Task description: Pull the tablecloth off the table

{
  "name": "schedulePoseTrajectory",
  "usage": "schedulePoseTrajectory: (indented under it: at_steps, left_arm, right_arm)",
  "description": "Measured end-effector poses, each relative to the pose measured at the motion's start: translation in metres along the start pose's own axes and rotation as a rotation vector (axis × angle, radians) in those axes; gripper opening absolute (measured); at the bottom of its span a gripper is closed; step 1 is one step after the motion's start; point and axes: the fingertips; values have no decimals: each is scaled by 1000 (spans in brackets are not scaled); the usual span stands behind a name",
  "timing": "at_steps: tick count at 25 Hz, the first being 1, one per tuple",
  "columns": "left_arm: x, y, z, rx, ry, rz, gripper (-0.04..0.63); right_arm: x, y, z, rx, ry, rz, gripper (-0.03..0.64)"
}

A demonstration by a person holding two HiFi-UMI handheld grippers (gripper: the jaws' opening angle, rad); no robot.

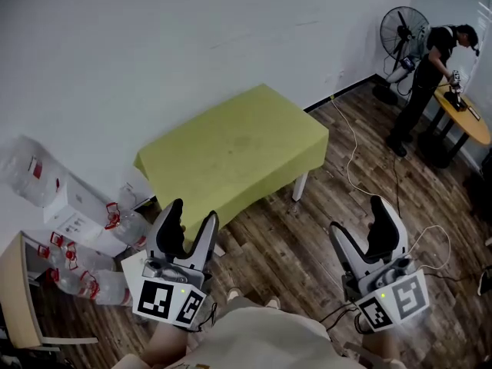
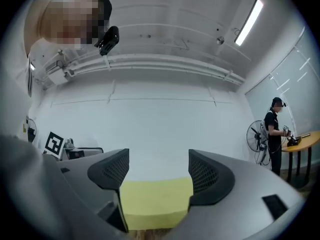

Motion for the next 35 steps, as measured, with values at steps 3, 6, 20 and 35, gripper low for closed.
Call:
schedulePoseTrajectory:
  at_steps: [3,6,20,35]
  left_arm:
    - [-6,-10,-3,-39,-19,48,270]
    - [-10,-16,-4,-38,-27,67,270]
    - [-21,-37,4,-62,-9,138,270]
    - [-108,-90,46,-23,-31,251,270]
  right_arm:
    - [-2,-6,-5,23,-3,33,371]
    - [-3,-10,-9,30,-10,50,371]
    - [-15,-39,-30,-4,0,85,371]
    - [-98,-81,-95,26,-74,193,374]
Point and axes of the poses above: the fingertips, and each gripper's own axes: x backward along the fingers, z to its left, y out of its top, and after that the axes turned 2 degrees about x, right-handed
